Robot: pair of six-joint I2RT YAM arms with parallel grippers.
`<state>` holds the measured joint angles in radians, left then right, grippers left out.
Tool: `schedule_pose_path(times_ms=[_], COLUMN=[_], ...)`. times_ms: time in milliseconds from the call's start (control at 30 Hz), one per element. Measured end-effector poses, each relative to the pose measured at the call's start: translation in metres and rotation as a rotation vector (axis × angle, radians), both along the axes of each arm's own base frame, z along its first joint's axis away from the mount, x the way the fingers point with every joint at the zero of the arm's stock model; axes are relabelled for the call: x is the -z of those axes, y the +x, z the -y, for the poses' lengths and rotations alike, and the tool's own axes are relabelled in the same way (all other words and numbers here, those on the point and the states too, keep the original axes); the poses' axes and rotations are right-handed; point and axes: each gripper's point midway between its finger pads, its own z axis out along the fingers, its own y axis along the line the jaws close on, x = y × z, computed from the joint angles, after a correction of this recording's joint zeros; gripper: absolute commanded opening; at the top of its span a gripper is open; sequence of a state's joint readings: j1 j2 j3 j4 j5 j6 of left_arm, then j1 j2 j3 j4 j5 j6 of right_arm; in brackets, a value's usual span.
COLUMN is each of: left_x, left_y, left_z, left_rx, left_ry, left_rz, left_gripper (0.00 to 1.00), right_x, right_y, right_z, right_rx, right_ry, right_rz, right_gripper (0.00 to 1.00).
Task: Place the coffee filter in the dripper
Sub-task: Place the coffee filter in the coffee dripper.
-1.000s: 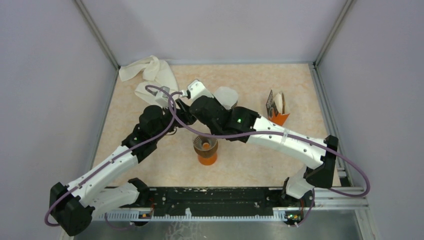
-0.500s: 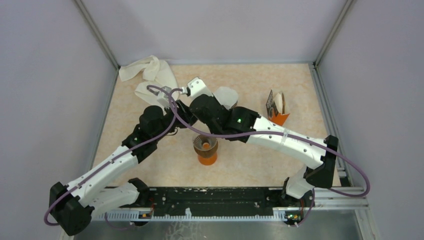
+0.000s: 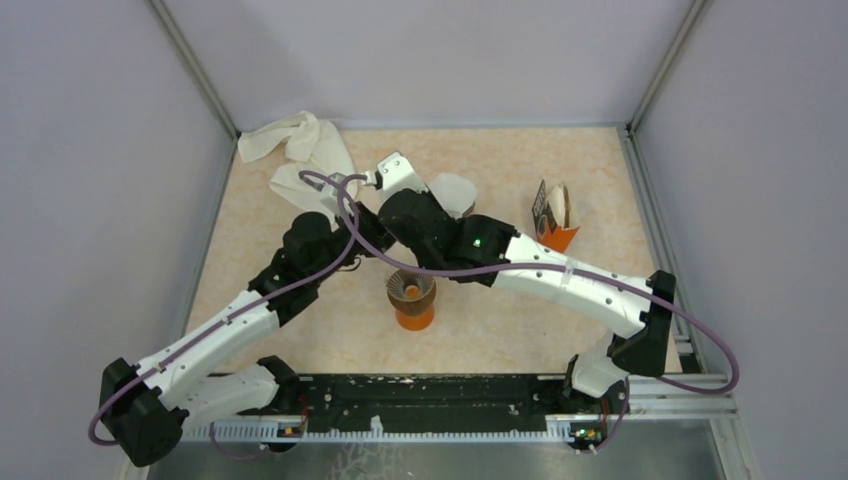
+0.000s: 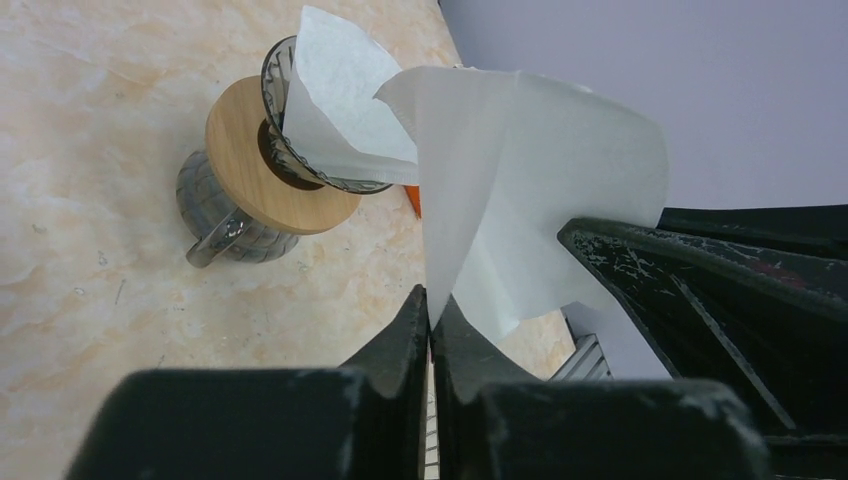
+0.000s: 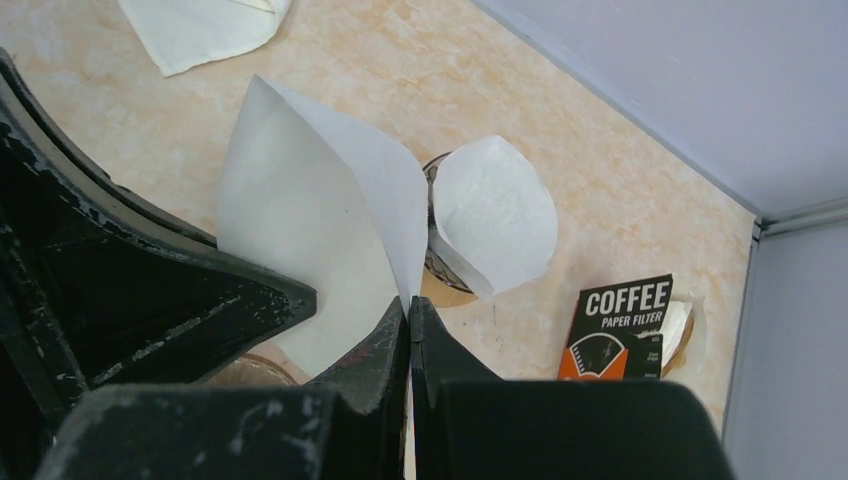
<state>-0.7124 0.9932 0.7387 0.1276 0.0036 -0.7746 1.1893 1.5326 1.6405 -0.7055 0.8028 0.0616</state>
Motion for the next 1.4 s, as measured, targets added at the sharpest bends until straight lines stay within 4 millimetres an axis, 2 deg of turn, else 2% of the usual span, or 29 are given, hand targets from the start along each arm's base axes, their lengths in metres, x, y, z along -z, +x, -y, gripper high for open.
schedule_pose_path(times_ms=[300, 600, 1100, 1200, 1400], left_x=[-0.007, 0.007, 0.013, 0.008, -0.004], left_y=[-0.001, 0.002, -0.003, -0.004, -0.008], left_z=[0.001, -0.01, -0.014, -0.015, -0.008], left_rx=[-0.015, -0.073, -0.078, -0.077, -0.045], left_ry=[0.02, 0.112, 0.151, 0.148, 0.137], left_rz=[-0.001, -0.043, -0.059, -0.052, -0.039], left_gripper=[0.0, 0.0, 0.0, 0.0, 0.0], right_x=[0.009, 0.008, 0.007, 0.01, 0.018], right_y=[0.006, 0.01, 0.014, 0.013, 0.01], right_z=[0.011, 0.021, 0.035, 0.032, 0.024], right_rx=[0.061, 0.097, 0.086, 0.065, 0.028], right_ry=[-0.054, -0.069, 0.063, 0.073, 0.084], right_rz=[0.041, 0.077, 0.016, 0.0, -0.022], right_gripper=[0.0, 0.0, 0.0, 0.08, 0.29])
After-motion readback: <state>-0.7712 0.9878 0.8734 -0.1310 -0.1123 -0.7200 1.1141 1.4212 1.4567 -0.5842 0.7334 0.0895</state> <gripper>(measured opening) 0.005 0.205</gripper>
